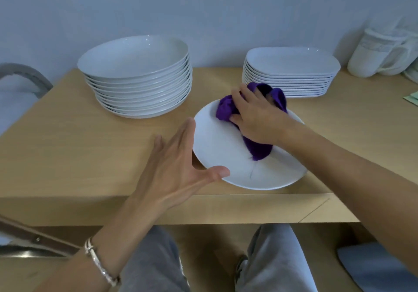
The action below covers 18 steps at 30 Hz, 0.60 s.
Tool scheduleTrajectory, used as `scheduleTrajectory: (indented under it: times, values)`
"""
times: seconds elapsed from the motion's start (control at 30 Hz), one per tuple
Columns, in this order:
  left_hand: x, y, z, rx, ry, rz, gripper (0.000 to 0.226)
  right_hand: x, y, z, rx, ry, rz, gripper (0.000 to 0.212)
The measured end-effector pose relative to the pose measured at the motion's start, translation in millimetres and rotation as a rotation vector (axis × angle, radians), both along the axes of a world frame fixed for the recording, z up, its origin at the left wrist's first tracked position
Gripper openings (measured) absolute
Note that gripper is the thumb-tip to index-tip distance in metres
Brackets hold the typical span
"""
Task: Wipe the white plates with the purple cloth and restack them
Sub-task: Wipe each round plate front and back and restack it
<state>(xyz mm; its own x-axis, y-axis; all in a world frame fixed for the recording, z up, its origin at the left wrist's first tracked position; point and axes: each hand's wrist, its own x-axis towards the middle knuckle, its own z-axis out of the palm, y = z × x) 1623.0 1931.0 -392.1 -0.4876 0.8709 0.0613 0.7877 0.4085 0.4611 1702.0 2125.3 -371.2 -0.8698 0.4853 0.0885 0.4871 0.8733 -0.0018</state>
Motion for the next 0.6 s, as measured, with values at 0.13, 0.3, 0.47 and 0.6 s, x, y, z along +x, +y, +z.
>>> scheduleTrajectory:
  times: [0.13, 0.3, 0.47, 0.6]
  values:
    - [0, 0, 0, -0.009, 0.013, 0.025, 0.126, 47, 2, 20, -0.031, -0.164, -0.039, 0.053]
    - [-3, 2, -6, -0.015, 0.030, 0.007, 0.127, 92, -38, 41, -0.359, -0.295, 0.142, 0.052]
    - [-7, 3, -8, -0.018, -0.017, -0.026, 0.135, 65, -58, 19, -0.469, -0.114, 0.310, 0.056]
    - [-10, 2, -10, 0.025, -0.092, -0.084, 0.143, 13, -53, -3, -0.293, 0.079, 0.380, 0.046]
